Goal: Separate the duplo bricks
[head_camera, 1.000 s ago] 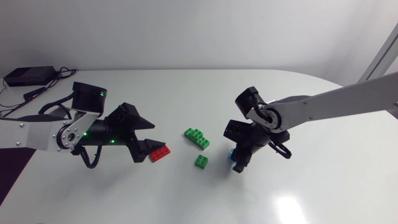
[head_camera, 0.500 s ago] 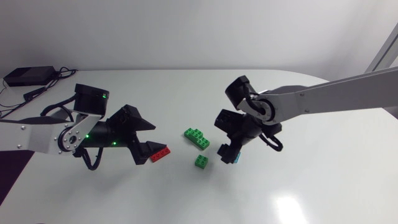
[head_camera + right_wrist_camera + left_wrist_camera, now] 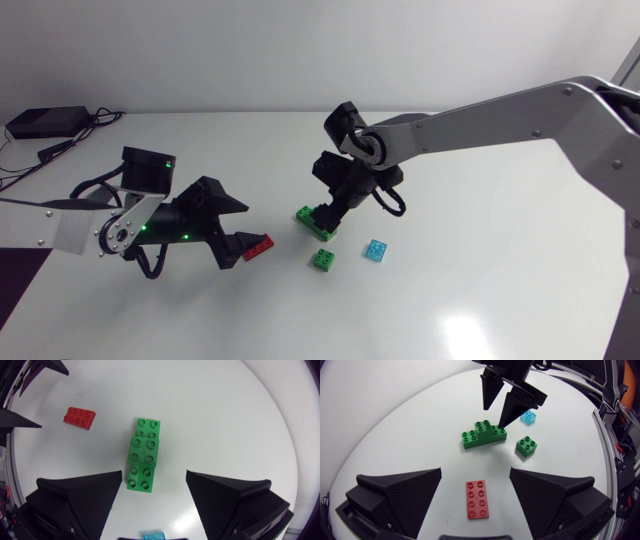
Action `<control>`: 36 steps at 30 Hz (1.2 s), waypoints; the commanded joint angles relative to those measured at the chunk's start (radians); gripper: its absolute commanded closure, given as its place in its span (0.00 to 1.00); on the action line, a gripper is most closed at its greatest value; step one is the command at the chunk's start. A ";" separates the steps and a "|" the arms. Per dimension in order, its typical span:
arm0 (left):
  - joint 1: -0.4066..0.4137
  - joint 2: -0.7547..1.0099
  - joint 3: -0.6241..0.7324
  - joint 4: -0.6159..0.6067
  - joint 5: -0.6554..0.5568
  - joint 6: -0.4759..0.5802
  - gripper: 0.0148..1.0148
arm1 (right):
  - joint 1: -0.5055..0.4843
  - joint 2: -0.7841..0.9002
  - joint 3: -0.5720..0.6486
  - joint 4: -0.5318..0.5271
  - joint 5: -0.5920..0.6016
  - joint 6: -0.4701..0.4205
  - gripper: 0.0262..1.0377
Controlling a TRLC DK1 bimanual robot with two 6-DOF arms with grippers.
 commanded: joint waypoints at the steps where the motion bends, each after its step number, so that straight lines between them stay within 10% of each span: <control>1: 0.009 0.038 -0.019 0.022 -0.003 -0.007 0.07 | 0.012 0.045 0.047 -0.019 -0.005 0.039 0.12; 16: 0.036 0.092 0.019 0.045 0.005 0.004 0.07 | 0.032 0.163 0.182 -0.071 -0.018 0.056 0.17; 28: 0.049 0.109 0.037 0.042 0.022 0.016 0.07 | 0.033 0.159 0.185 -0.090 -0.026 0.052 0.69; 36: 0.064 0.099 0.051 -0.001 0.071 0.051 0.07 | 0.041 0.074 0.134 -0.104 -0.054 -0.028 0.72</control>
